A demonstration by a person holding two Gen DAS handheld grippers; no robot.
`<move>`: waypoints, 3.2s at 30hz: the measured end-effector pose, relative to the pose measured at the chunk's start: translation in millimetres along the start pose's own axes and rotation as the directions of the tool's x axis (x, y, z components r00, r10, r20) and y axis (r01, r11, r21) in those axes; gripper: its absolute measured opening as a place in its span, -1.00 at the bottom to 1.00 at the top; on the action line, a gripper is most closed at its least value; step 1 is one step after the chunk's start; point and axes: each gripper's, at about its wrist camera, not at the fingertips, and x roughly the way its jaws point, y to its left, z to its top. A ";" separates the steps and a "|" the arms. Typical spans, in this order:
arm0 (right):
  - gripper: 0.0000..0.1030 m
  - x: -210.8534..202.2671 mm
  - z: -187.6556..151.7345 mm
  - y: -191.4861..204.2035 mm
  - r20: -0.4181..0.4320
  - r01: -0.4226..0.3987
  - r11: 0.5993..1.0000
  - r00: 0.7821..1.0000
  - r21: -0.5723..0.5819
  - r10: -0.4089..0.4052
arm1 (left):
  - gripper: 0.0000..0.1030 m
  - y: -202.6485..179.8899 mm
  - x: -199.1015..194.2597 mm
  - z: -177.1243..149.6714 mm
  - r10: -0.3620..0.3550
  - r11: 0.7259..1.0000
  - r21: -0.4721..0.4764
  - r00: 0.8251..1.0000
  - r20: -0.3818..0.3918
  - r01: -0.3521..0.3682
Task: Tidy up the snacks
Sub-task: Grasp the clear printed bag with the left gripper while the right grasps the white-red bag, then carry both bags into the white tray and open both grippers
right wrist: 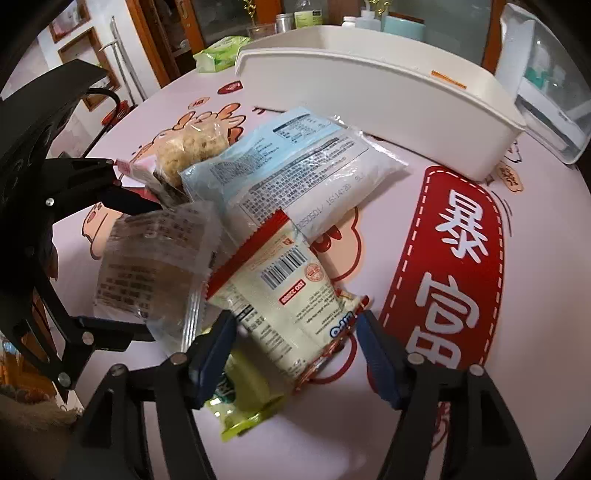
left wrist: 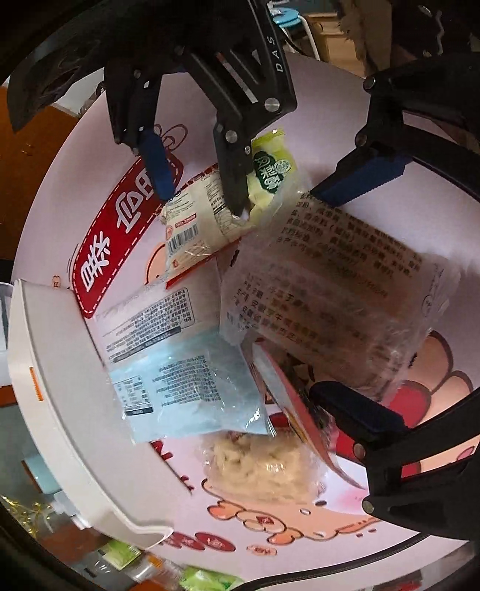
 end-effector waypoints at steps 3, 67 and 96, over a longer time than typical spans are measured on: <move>0.39 2.2 4.6 -1.2 0.009 -0.011 0.999 1.000 -0.032 0.011 | 0.88 7.5 9.7 4.2 -0.045 0.999 -0.030 0.999 -0.024 0.045; 0.03 -177.5 140.8 -36.9 0.361 0.179 0.881 0.862 0.439 -0.355 | 0.50 87.2 -214.3 114.6 0.300 0.909 -0.389 0.886 0.354 -0.152; 0.79 -71.9 205.5 -50.5 0.109 0.318 0.837 0.908 0.446 -0.404 | 0.99 188.7 -97.6 197.9 0.368 0.877 -0.399 0.909 0.197 -0.269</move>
